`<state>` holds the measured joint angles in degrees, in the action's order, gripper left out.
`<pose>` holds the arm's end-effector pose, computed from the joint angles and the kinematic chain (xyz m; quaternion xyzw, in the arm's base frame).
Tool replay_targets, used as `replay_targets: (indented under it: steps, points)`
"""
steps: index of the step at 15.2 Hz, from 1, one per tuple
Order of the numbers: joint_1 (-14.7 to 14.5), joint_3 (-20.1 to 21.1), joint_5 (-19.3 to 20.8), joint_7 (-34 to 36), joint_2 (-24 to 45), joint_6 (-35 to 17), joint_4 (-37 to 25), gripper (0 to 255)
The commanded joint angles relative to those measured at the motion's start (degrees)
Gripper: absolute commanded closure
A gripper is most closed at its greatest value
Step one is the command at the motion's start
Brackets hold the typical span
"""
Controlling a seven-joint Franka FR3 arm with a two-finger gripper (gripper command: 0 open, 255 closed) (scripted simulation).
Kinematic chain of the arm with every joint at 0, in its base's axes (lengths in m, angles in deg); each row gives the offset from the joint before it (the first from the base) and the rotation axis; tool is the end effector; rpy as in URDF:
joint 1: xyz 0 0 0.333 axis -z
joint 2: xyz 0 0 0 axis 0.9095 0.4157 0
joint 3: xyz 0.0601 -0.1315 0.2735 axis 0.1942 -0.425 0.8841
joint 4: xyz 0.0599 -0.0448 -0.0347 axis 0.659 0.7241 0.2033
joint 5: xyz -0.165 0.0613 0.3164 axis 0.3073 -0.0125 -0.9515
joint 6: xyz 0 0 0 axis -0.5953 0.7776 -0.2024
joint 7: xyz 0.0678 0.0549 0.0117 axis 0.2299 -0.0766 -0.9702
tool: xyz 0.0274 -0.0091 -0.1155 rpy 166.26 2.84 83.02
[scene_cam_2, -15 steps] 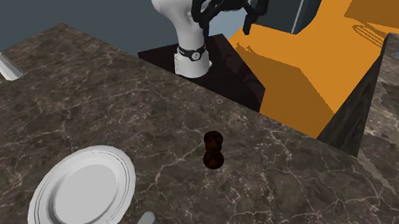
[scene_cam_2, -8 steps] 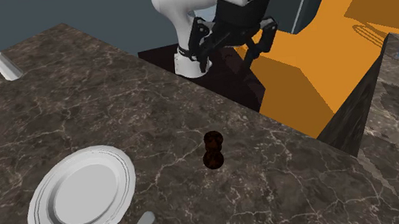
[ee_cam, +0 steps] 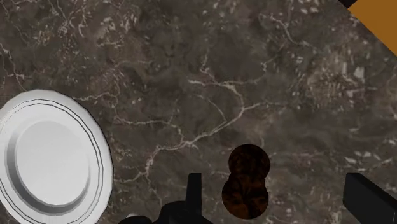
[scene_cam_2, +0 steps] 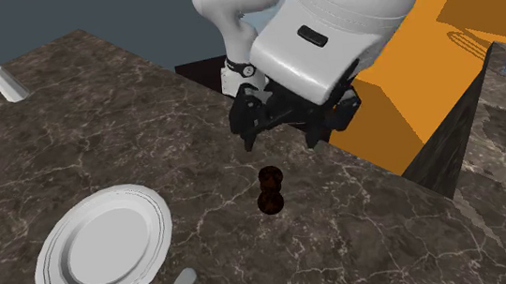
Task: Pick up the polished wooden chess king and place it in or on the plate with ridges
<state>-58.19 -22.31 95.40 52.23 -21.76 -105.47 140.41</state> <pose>0.5449 -0.0600 0.4775 0.9898 -0.0679 -0.0645 0.1075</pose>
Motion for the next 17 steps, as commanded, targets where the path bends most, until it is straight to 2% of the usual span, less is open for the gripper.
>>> replay_targets:
  steps: [1, 2, 10, 17]
  points:
    - [-0.09, -0.18, 1.55, 0.48, 5.16, 0.42, -5.33, 0]
    - [-0.12, -0.31, 2.04, 0.50, 6.80, 0.77, -7.25, 0]
    - [0.58, -0.81, 2.41, 0.85, 6.82, -4.96, -1.63, 0]
    - [0.58, -0.81, 2.41, 0.86, 6.82, -4.95, -1.65, 0]
